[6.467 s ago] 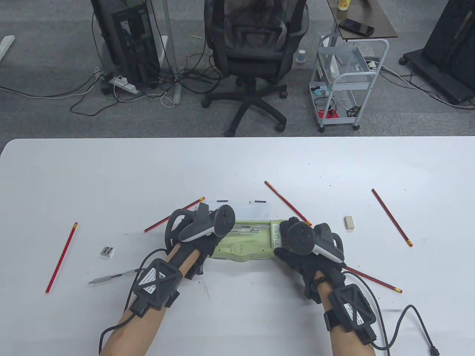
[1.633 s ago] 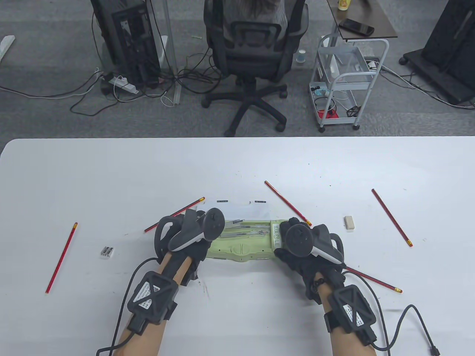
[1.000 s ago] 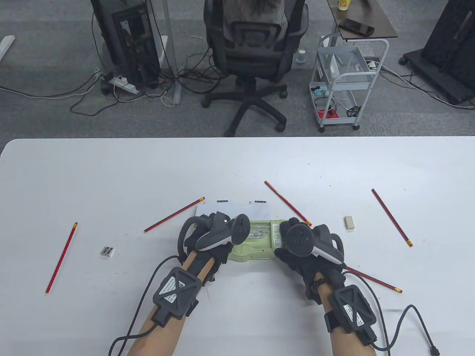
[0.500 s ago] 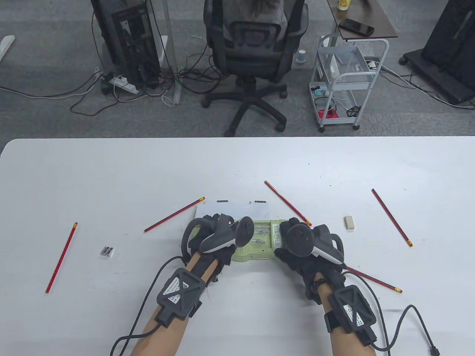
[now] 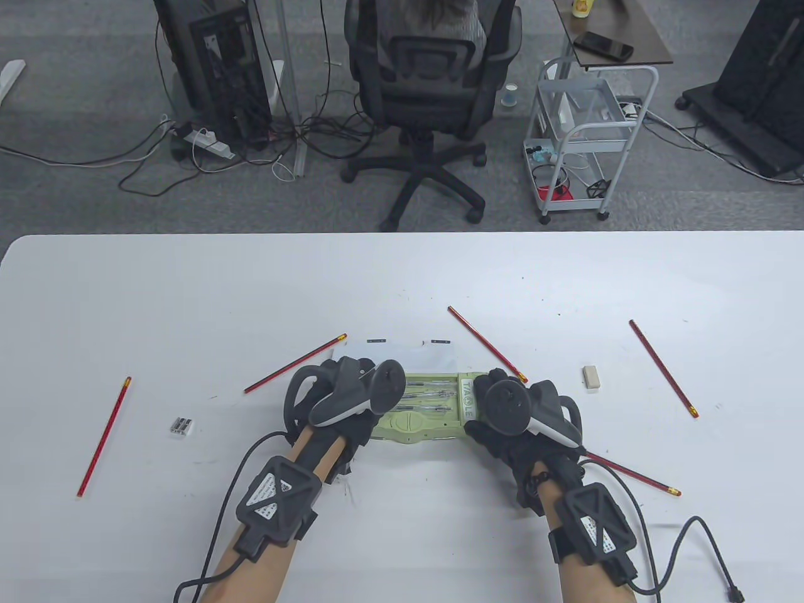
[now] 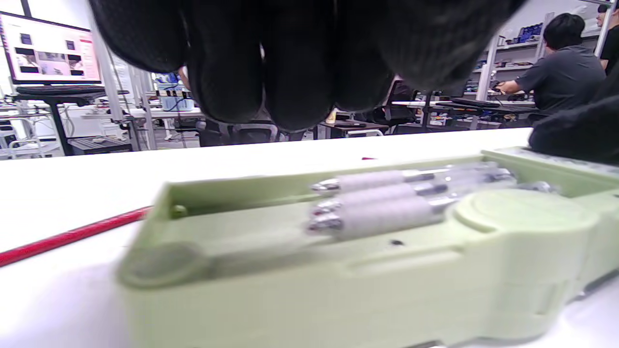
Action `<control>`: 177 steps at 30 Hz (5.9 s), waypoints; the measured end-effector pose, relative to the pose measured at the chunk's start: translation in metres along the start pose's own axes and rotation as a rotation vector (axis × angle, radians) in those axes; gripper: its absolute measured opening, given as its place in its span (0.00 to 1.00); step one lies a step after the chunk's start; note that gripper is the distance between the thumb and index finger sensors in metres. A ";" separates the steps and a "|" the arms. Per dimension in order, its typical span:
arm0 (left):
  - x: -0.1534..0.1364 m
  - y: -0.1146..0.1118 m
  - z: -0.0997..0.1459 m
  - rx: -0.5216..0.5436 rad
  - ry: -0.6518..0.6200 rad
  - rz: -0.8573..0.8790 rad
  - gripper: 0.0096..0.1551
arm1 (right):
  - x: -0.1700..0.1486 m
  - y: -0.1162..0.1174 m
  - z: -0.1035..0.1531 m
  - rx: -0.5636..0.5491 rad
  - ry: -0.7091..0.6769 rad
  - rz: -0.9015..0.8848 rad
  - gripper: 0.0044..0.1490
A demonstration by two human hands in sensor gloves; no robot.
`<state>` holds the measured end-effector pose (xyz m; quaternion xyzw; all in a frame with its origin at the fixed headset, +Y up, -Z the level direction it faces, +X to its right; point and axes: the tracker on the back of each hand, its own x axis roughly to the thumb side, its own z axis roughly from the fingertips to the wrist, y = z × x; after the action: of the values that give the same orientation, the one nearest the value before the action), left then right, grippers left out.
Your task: Organize multifunction pencil case
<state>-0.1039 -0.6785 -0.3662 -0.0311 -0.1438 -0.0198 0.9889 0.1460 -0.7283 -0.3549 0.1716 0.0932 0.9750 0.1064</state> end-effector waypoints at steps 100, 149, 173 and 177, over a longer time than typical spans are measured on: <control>-0.157 -0.032 0.049 -0.112 0.503 -0.026 0.30 | 0.001 0.000 0.000 0.006 0.002 0.008 0.52; -0.009 -0.032 0.001 -0.059 0.169 -0.147 0.27 | 0.001 0.000 0.000 0.008 -0.001 0.008 0.52; -0.095 -0.020 -0.041 -0.227 0.453 0.386 0.33 | 0.001 0.000 0.000 0.008 0.001 0.010 0.52; -0.090 -0.028 -0.056 -0.279 0.466 0.393 0.32 | 0.001 0.000 0.000 0.007 0.000 0.008 0.52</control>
<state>-0.1755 -0.7079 -0.4442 -0.1881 0.0988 0.1452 0.9663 0.1453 -0.7283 -0.3547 0.1722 0.0962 0.9751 0.1018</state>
